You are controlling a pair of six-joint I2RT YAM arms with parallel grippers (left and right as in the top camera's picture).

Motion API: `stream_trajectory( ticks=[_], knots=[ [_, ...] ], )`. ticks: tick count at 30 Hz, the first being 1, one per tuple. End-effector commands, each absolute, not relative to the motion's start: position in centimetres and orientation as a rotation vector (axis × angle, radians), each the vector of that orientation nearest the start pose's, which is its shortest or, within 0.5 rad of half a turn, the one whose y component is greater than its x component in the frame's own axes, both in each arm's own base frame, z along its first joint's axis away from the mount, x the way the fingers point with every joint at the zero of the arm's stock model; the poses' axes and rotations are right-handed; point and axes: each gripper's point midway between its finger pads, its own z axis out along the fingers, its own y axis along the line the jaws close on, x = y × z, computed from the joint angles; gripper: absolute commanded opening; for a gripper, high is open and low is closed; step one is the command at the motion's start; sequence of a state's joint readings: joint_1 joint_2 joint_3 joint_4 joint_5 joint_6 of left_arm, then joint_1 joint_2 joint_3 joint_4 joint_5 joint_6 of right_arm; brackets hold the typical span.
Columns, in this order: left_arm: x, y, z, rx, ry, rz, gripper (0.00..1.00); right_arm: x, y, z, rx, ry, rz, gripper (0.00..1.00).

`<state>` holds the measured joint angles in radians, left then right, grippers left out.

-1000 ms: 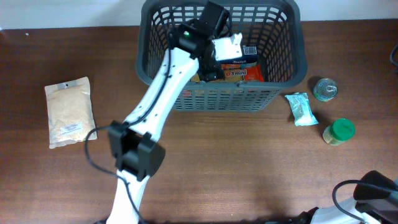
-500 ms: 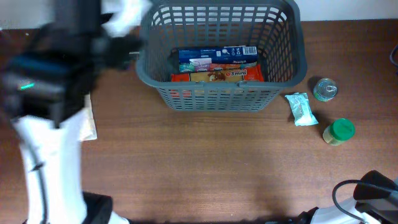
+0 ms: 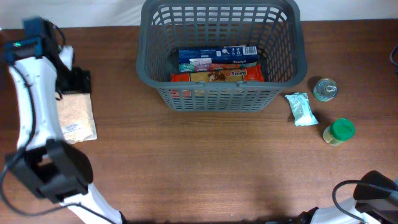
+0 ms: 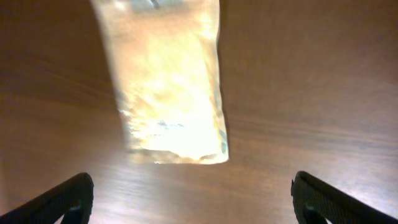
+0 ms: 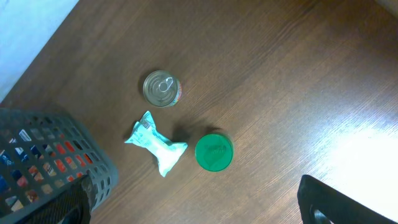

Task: Pack container
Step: 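Grasp the beige flour bag with the left gripper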

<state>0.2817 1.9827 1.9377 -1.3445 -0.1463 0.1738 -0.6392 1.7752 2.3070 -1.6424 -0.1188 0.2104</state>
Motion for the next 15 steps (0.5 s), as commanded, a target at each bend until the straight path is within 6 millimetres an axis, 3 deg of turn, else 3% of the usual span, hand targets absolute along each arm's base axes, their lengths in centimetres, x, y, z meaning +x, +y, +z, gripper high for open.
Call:
stream_trajectory(
  ticks=[1, 8, 15],
  knots=[
    [39.1, 13.9, 12.6, -0.237, 3.044, 0.198, 0.93, 30.4, -20.1, 32.9, 1.076, 2.439, 0.030, 0.99],
    [38.1, 14.7, 5.3, -0.270, 3.190, 0.173, 0.92, 30.4, -20.1, 32.9, 1.076, 2.439, 0.030, 0.99],
    [37.8, 16.3, 2.9, -0.319, 3.221, 0.187, 0.89, 30.4, -20.1, 32.9, 1.076, 2.439, 0.030, 0.99]
  ],
)
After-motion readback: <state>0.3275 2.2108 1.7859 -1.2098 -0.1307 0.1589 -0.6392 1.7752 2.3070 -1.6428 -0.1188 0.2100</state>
